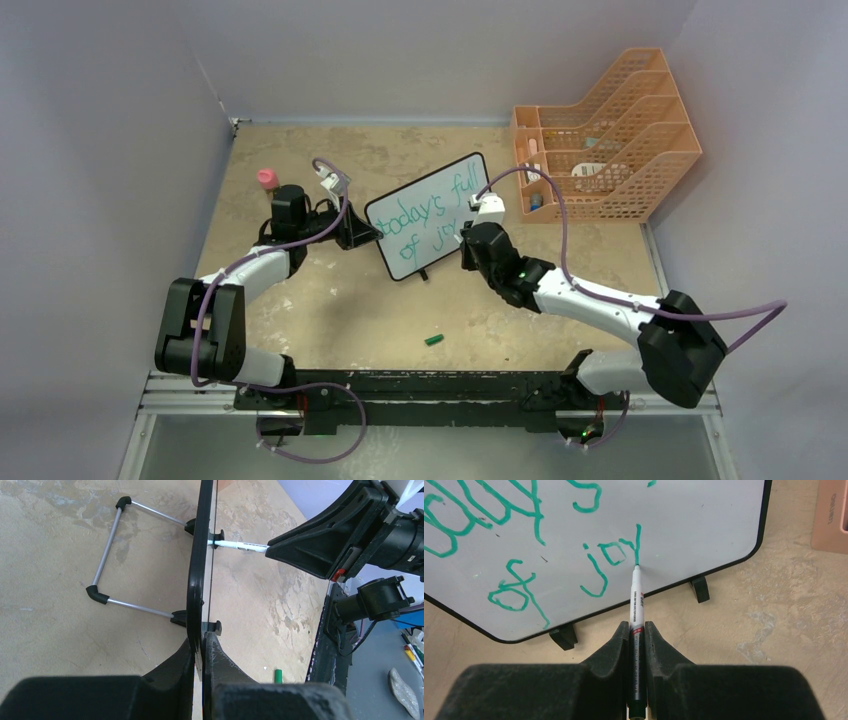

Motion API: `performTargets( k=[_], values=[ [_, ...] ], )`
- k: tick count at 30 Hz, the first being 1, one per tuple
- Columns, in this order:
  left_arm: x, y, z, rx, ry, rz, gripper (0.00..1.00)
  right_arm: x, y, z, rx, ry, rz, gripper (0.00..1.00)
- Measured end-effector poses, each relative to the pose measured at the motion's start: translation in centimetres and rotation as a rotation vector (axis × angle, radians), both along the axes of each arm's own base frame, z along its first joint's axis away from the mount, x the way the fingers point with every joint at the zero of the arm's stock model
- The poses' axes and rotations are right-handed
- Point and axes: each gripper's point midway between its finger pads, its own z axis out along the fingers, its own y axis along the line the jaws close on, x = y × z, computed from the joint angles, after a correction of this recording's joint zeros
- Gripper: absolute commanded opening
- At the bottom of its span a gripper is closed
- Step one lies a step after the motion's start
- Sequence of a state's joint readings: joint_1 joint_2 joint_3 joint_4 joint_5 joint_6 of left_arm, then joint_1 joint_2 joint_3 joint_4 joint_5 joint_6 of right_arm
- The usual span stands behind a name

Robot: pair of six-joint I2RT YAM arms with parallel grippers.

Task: Write a sentence on the whiteboard

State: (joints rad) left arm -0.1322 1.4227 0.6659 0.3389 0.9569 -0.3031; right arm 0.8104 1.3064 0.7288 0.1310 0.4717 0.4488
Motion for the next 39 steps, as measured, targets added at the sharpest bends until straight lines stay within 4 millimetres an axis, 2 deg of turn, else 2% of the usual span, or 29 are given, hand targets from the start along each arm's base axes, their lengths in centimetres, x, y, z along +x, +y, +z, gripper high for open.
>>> performTargets(
  k=[7, 34, 36, 39],
  values=[
    [0.0, 0.0, 0.0, 0.000, 0.000, 0.000, 0.00, -0.5, 0.0, -1.1, -0.015, 0.039, 0.011, 0.00],
    [0.0, 0.0, 0.1, 0.000, -0.002, 0.001, 0.00, -1.3, 0.5, -1.4, 0.000, 0.075, 0.050, 0.00],
    [0.0, 0.0, 0.0, 0.001, 0.000, 0.002, 0.00, -1.5, 0.4, -1.0, 0.005, 0.075, 0.053, 0.00],
    [0.0, 0.1, 0.1, 0.002, 0.000, 0.005, 0.00, -1.7, -0.1, 0.6, 0.024, 0.044, 0.048, 0.00]
  ],
)
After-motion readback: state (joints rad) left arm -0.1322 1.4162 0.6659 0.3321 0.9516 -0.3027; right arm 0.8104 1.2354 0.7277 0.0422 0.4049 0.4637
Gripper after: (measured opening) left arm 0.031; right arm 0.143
